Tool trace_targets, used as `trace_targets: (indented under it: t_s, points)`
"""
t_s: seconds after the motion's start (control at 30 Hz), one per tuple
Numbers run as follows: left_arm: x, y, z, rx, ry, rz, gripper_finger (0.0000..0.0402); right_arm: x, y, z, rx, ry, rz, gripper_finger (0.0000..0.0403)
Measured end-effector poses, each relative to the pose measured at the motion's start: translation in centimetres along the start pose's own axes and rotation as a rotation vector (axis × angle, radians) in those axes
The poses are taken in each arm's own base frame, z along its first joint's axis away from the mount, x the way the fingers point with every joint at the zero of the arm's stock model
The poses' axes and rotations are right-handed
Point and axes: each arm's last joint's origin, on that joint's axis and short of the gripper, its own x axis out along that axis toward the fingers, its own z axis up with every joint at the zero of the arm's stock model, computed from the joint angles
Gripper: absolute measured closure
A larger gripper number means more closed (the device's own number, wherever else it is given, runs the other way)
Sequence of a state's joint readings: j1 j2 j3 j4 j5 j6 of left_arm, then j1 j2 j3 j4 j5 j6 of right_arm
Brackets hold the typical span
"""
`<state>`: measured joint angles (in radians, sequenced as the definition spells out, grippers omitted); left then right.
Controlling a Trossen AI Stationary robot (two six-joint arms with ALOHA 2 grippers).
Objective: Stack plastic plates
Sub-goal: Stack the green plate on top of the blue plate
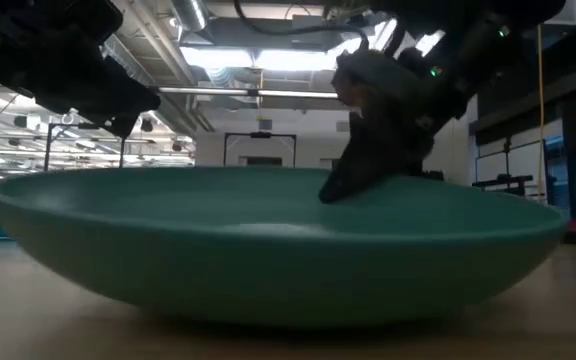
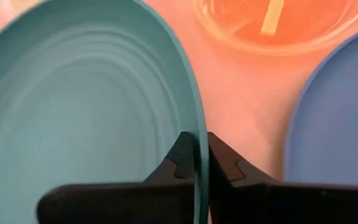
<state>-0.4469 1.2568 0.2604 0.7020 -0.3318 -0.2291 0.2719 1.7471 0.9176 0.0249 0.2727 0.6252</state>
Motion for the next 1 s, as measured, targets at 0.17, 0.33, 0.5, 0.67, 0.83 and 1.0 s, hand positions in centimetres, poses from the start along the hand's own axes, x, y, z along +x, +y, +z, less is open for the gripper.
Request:
trace_targets:
  t_s: [0.17, 0.33, 0.5, 0.67, 0.83, 1.0]
  points:
    - [0.0, 0.0, 0.0, 0.003, 0.005, -0.002, 0.0401, -1.7, -0.7, 1.3, -0.008, -0.029, -0.035, 0.0403]
    - [0.0, 0.0, -0.1, 0.003, 0.007, -0.002, 0.0401, -4.2, -2.0, 2.5, -0.009, -0.014, -0.079, 0.0402]
    - [0.0, 0.0, -0.1, -0.023, 0.008, -0.007, 0.0401, -7.2, -4.1, 3.8, -0.005, -0.005, -0.158, 0.0402]
    - [0.0, 0.0, -0.1, -0.023, 0.013, -0.03, 0.0401, -9.9, -6.7, 5.1, 0.017, -0.003, -0.199, 0.0402]
    - [0.0, 0.0, -0.1, -0.024, 0.012, -0.029, 0.0401, -12.0, -9.4, 6.0, 0.061, 0.024, -0.227, 0.0402]
    - [0.0, 0.0, -0.1, -0.024, 0.011, -0.029, 0.0401, -12.8, -12.4, 6.3, 0.081, 0.027, -0.274, 0.0402]
